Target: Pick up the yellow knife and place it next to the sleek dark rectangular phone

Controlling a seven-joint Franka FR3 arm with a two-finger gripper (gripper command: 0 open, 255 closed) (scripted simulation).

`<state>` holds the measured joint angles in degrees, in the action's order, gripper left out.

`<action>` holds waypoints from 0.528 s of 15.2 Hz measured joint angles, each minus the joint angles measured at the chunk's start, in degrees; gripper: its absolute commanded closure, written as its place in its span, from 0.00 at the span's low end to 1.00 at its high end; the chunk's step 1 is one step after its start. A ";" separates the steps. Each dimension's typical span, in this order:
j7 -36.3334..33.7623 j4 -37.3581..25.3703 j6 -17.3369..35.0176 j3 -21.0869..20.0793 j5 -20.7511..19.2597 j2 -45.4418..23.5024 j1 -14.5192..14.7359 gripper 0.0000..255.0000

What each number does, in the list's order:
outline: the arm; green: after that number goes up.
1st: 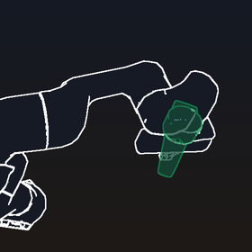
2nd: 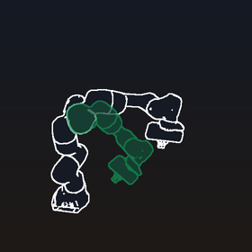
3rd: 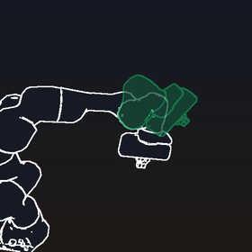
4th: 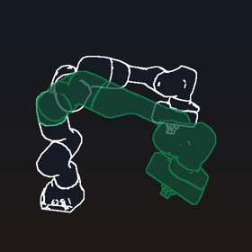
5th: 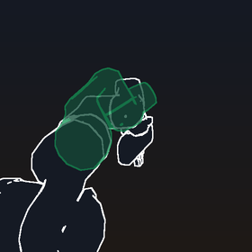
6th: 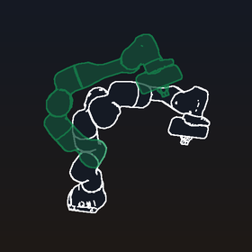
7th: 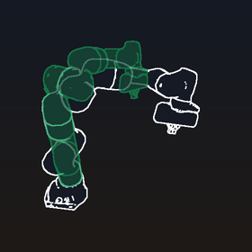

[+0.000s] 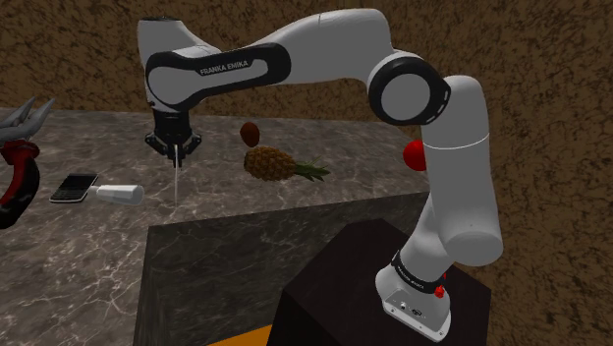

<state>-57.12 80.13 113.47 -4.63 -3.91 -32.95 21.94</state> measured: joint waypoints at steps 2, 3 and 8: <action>-0.09 0.73 1.32 0.03 -0.06 -0.57 0.03 1.00; -0.09 0.82 1.73 0.05 -0.09 -0.90 0.02 1.00; -0.10 1.96 3.93 0.13 -0.19 -1.97 -0.04 1.00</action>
<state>-57.22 82.09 117.40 -4.50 -4.11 -34.92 21.90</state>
